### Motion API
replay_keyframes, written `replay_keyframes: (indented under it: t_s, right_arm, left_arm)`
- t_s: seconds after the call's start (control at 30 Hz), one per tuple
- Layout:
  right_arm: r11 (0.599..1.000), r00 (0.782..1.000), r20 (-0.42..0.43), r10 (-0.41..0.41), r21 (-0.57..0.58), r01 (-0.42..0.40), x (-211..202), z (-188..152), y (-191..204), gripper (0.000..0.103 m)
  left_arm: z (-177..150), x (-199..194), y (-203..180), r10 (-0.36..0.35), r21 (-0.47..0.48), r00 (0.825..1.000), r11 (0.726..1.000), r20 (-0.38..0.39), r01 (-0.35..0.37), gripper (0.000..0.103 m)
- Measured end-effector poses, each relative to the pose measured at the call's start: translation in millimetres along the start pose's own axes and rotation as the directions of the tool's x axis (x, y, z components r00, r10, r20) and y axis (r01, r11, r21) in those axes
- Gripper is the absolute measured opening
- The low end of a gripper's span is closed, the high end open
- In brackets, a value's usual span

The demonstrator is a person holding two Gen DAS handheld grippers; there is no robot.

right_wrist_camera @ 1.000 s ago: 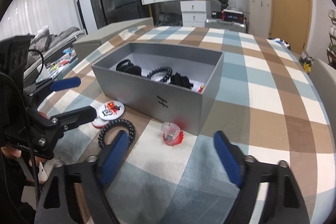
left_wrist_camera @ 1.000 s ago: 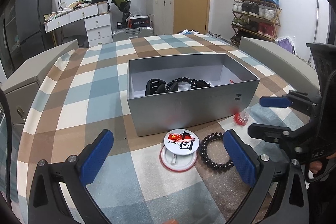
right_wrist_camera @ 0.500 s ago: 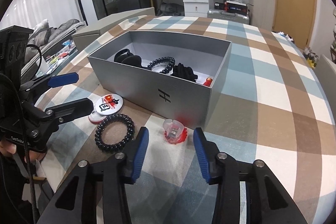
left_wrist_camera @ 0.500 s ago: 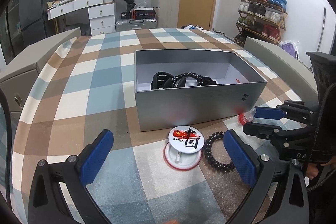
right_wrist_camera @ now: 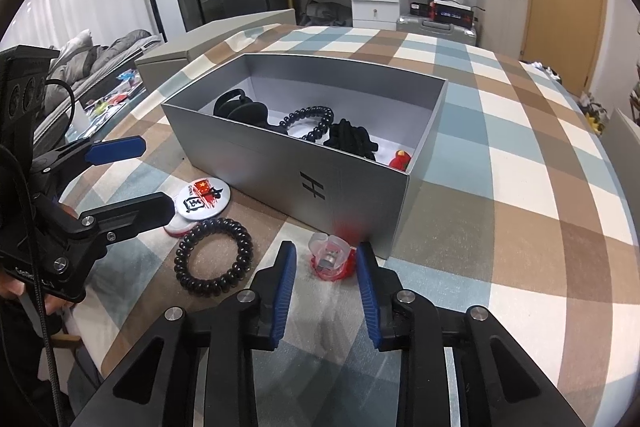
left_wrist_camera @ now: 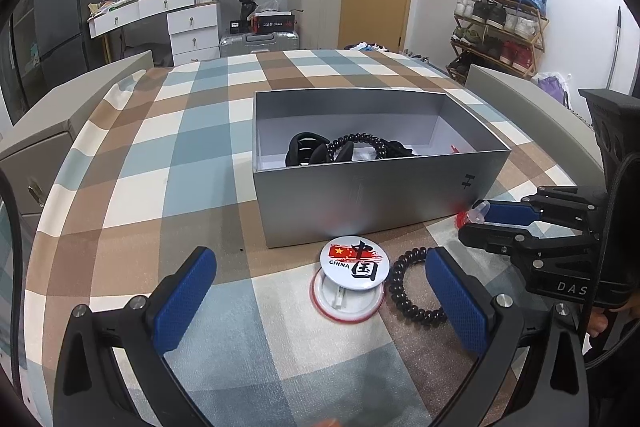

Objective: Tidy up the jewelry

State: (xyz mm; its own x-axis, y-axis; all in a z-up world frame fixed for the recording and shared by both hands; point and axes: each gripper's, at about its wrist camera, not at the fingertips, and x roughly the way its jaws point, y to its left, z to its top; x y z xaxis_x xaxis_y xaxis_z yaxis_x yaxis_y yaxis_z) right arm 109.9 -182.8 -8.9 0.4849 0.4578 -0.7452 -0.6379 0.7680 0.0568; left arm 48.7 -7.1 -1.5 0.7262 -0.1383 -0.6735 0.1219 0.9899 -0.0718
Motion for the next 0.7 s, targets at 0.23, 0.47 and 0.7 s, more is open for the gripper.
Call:
replay_keyframes:
  t_s: [0.23,0.47,0.7]
  right_arm:
    - [1.0,1.0,0.016,0.006,-0.015,-0.006,-4,-2,3,0.017]
    - [0.999,0.999,0.026,0.027,-0.027,-0.026,-7,-5,5,0.017]
    - [0.999,0.999,0.038,0.031,-0.031,-0.03,-8,-5,5,0.017]
  left_arm:
    - [-1,0,-2,-0.005,0.015,1.0,1.0,-0.005,0.005,0.102]
    - [-2,-1,-11,0.013,0.074,1.0,0.997,-0.004,-0.013,0.102]
    - [-1,5,-16,0.029,0.111,0.998,0.994,-0.061,-0.022,0.098]
